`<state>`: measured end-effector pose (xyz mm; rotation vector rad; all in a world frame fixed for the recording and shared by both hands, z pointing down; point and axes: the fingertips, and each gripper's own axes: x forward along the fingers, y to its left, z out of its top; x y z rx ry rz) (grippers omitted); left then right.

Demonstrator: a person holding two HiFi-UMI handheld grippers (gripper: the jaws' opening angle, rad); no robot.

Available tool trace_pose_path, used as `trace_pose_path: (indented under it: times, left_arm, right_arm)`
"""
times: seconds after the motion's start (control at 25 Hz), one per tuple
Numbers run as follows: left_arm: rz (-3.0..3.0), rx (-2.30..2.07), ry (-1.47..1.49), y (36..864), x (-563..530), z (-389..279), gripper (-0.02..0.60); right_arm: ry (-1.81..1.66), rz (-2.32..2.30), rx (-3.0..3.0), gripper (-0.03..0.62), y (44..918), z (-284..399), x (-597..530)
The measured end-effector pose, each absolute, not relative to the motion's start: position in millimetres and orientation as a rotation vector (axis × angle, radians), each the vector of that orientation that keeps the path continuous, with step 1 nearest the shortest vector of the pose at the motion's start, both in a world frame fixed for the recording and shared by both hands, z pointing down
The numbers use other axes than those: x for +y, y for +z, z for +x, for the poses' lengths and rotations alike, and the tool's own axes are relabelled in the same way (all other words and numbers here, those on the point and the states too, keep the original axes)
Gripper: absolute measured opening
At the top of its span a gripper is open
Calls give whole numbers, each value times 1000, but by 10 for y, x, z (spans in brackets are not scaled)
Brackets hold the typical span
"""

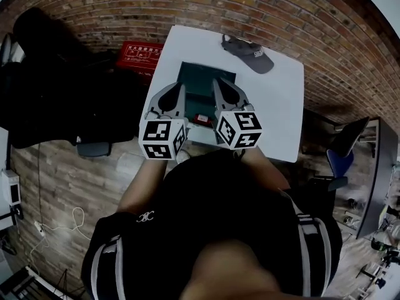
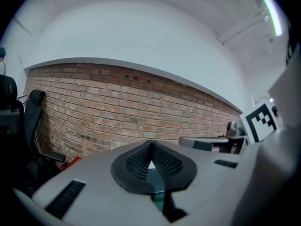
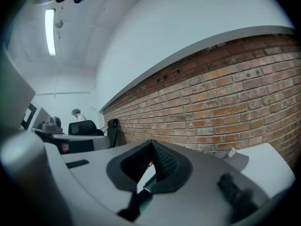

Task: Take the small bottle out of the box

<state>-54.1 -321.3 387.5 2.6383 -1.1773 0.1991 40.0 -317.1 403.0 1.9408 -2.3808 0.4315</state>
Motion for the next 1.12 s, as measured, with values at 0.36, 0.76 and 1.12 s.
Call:
trace_pose_path:
  times: [0.36, 0.76, 1.12]
  left_arm:
    - [2556, -1234, 247, 4139, -3475, -607, 12]
    - [2457, -1296, 326, 4391, -3611, -584, 12]
    - [2386, -1352, 307, 4555, -3618, -663, 12]
  right_arm:
    - [408, 1767, -2353, 28, 4328, 414, -3518]
    - [441, 1492, -2322, 27, 4975, 452, -3621]
    - [561, 1106, -2319, 28, 5657, 189, -3396]
